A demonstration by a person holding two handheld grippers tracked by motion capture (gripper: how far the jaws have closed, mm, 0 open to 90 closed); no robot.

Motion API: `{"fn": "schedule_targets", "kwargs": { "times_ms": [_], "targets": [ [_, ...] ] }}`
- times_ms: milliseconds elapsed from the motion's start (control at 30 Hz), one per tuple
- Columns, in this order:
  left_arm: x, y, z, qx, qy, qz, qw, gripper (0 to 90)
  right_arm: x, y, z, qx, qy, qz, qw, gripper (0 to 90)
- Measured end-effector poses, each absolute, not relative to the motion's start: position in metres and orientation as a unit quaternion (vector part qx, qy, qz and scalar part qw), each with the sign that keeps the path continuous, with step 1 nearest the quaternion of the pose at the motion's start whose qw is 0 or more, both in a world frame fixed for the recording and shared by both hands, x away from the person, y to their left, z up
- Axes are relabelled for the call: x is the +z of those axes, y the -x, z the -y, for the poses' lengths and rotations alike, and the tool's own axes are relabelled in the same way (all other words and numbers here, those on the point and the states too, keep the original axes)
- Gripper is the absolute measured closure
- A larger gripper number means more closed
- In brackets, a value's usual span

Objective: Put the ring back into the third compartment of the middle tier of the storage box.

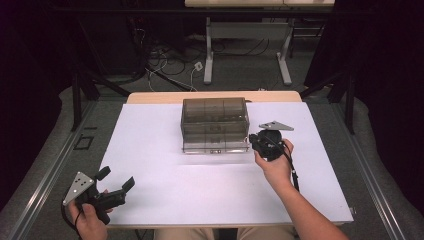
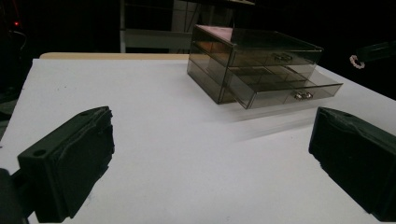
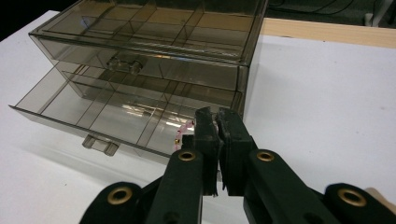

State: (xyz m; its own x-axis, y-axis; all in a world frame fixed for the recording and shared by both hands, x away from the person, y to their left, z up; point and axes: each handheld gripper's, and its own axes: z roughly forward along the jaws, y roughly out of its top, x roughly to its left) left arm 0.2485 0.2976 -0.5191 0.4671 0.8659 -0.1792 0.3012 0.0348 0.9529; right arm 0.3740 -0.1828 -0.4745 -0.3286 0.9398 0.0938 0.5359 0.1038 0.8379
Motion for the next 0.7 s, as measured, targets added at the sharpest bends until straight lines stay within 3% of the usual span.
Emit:
{"fn": "schedule_targets", "kwargs": {
  "times_ms": [700],
  "targets": [
    [-0.519, -0.249, -0.298, 0.251, -0.649, -0.451, 0.559, 0.5, -0.480, -0.378, 0.167, 0.415, -0.523, -0.706, 0.237, 87.1]
  ]
}}
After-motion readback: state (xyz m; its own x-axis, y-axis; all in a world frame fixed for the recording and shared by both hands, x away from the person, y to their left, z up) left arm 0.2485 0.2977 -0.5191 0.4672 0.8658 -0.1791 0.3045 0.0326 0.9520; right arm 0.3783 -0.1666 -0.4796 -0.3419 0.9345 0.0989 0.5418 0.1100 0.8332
